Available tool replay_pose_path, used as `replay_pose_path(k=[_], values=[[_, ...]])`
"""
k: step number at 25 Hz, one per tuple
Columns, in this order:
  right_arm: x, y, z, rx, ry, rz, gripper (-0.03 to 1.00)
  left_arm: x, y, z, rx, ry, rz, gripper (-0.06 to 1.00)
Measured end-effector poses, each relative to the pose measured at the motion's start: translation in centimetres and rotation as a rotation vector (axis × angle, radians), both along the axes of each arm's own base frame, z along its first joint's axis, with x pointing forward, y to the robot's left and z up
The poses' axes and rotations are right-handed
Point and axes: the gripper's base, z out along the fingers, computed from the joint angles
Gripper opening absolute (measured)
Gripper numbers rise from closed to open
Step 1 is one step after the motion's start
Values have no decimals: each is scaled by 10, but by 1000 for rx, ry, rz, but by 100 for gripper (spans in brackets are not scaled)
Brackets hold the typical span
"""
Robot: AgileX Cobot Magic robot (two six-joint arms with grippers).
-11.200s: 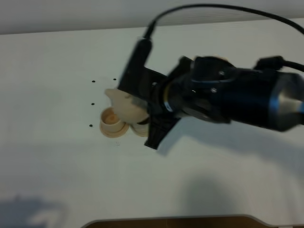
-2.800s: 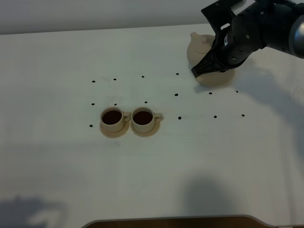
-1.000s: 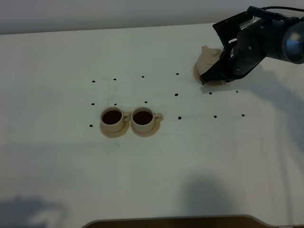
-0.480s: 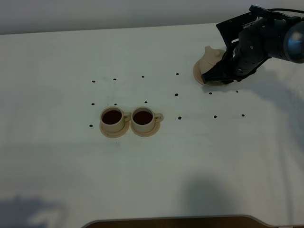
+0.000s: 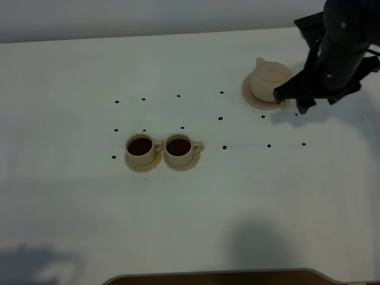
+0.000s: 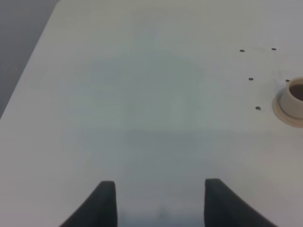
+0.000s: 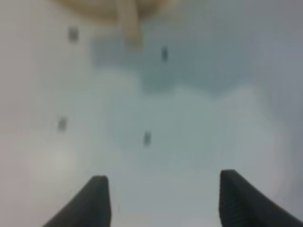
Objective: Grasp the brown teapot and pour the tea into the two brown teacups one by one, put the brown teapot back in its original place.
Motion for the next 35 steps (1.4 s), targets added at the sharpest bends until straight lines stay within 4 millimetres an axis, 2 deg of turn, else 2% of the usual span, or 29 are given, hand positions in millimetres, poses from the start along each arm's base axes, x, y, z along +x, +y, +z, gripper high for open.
replay_pose_path(k=[6,13,20,27,31,35], values=[[-53,-3,36,91,70,17,48,0,0,0,-2,0,1,46],[-128,-16,52,169,50,13,48,0,0,0,-1,0,0,46],[-201,-31,53,217,-15,28,47,0,0,0,-1,0,0,46],[-263,-45,47,253,-134,51,47,0,0,0,-1,0,0,46],[-286,-51,41,261,-203,78,47,0,0,0,-1,0,0,46],[-298,-54,31,259,-250,98,47,0,0,0,0,0,0,46]])
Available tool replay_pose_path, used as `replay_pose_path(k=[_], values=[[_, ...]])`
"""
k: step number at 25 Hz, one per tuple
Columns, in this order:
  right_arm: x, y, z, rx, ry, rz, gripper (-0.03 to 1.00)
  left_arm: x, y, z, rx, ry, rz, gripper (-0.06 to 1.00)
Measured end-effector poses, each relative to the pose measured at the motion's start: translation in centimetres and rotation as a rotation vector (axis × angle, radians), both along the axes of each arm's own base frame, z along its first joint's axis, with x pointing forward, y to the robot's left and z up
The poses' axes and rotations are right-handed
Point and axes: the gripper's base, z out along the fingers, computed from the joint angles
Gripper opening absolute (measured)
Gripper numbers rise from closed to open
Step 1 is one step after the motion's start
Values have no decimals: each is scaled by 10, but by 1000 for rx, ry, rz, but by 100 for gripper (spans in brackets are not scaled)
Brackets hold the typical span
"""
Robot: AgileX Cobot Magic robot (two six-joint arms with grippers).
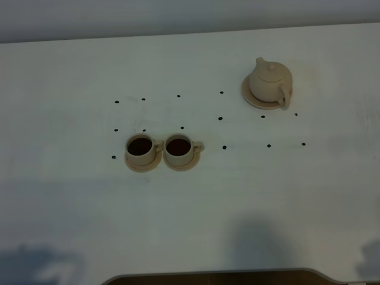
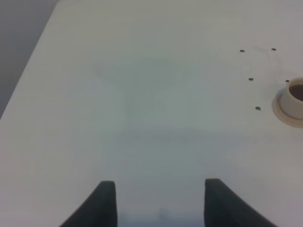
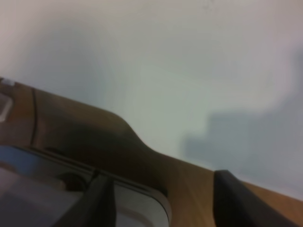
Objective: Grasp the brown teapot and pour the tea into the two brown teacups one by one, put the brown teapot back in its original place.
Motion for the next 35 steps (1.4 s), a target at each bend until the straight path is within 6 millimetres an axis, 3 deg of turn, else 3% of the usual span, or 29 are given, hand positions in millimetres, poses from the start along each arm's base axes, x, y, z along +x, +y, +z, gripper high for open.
replay_pose_path(k=[15,20,27,35], values=[[-3,-1,1,5,-30,-2,47,0,0,0,0,0,0,46],[-6,-11,4,12,-82,-135,47,0,0,0,0,0,0,46],[-32,-21,14,20,-278,-319,47,0,0,0,0,0,0,46],[-62,-19,18,32,-478,-335,47,0,0,0,0,0,0,46]])
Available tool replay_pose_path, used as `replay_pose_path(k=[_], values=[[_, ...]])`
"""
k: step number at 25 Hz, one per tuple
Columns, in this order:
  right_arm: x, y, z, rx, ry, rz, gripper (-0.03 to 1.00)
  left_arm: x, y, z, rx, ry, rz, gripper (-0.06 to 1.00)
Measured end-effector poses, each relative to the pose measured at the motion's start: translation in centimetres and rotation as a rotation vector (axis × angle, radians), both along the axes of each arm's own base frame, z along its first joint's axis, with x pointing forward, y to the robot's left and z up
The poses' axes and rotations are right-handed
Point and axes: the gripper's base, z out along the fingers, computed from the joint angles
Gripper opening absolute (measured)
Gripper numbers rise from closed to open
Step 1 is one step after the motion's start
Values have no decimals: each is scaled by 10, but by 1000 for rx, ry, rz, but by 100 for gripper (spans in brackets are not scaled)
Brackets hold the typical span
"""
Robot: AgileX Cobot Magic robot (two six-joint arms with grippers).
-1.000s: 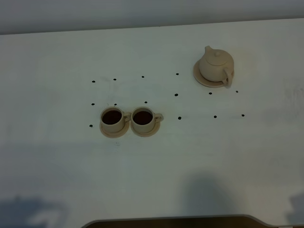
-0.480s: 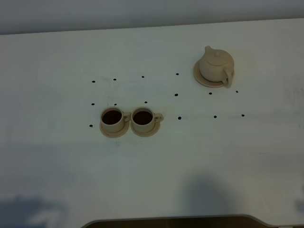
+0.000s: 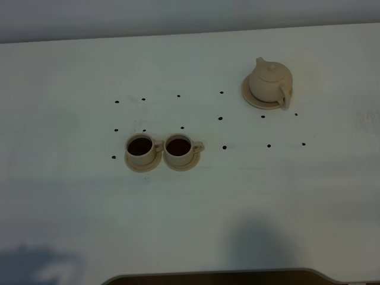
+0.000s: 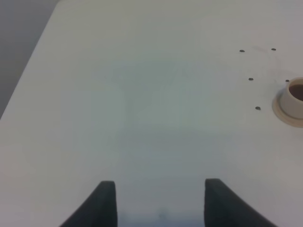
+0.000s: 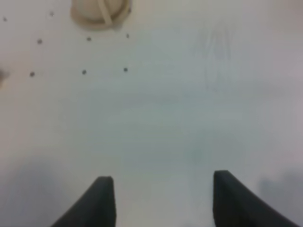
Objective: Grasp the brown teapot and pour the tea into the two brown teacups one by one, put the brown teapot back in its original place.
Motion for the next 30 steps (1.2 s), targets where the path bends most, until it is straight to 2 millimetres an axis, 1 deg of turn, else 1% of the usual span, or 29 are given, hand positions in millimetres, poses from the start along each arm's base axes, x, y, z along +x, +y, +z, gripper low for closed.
replay_pose_path(k=[7,30], values=[[-13,1,0,-8,-87,0,47,0,0,0,0,0,0,46],[-14,2,0,-6,-90,1,47,0,0,0,-1,0,0,46]])
